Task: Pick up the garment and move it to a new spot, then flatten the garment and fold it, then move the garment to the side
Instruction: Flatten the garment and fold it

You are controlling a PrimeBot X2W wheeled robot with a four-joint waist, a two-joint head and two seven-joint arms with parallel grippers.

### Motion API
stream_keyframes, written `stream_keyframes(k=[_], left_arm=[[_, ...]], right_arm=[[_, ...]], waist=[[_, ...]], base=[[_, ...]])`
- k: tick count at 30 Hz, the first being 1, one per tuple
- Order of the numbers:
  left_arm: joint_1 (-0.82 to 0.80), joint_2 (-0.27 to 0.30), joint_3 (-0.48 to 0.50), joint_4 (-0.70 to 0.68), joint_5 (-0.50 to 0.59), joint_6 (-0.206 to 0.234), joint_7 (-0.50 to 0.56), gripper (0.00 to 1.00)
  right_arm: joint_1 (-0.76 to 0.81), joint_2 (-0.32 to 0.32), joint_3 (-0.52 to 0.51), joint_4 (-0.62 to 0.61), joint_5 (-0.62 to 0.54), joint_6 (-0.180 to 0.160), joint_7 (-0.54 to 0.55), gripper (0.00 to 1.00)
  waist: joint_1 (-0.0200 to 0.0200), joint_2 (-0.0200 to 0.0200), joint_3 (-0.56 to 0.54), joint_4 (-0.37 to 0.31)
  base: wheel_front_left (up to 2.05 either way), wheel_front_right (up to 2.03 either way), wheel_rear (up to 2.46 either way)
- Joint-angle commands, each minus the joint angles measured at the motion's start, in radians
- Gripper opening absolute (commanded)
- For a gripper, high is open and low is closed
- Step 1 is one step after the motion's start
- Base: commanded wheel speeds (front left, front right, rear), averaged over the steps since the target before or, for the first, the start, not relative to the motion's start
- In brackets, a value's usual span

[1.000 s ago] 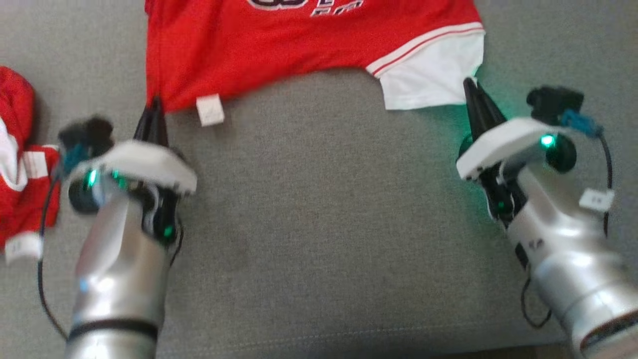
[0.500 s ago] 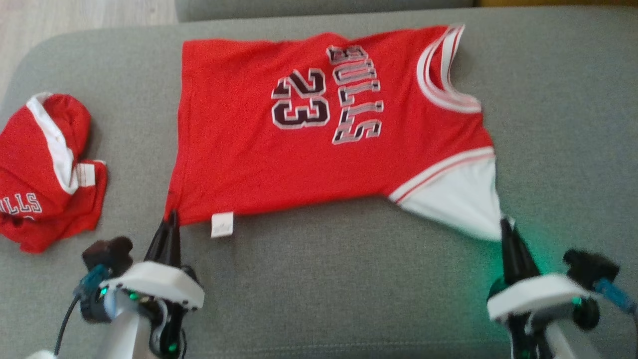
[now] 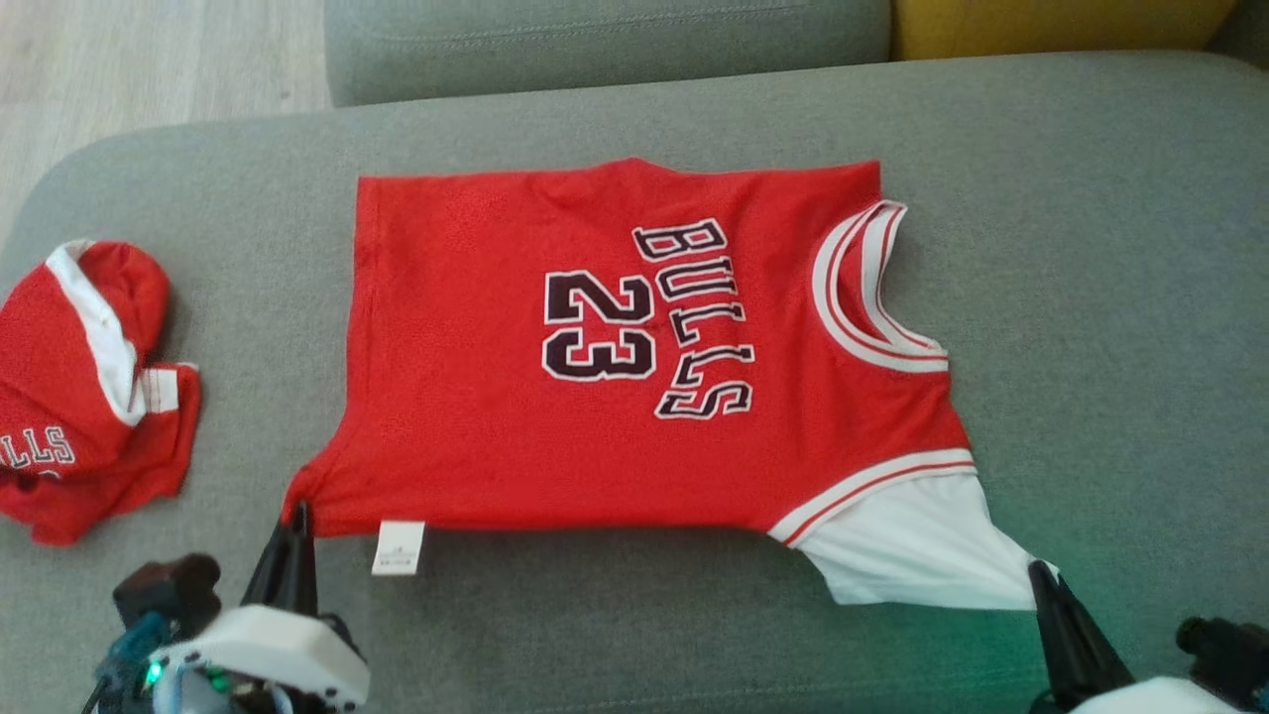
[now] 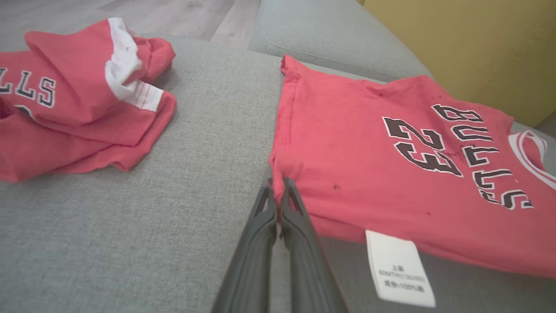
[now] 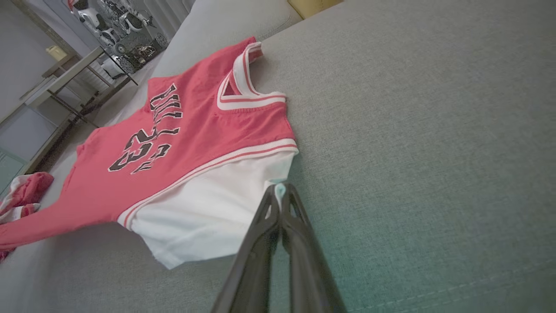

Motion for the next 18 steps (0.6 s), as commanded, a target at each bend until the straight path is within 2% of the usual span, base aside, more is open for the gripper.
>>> stream_keyframes(k=[1, 9, 18], left_arm=[[-0.004, 0.016, 0.038, -0.059, -0.007, 0.013, 0.011, 0.00], [0.115, 0.011, 0.035, -0.203, -0.014, 0.057, 0.091, 0.00], [0.157, 0.013, 0.024, -0.252, -0.020, 0.073, 0.142, 0.00]], right_arm=[[-0.007, -0.010, 0.010, -0.054, 0.010, -0.001, 0.007, 0.00], [0.046, -0.010, -0.022, -0.124, 0.007, -0.001, 0.062, 0.00], [0.046, -0.010, -0.040, -0.139, -0.003, -0.001, 0.098, 0.00]], waist=[[0.0000, -0.0001, -0.008, -0.005], [0.0000, -0.0001, -0.045, -0.006], [0.0000, -0.0001, -0.072, -0.011]], base=[[0.00, 0.00, 0.00], [0.00, 0.00, 0.00], [0.00, 0.00, 0.00]])
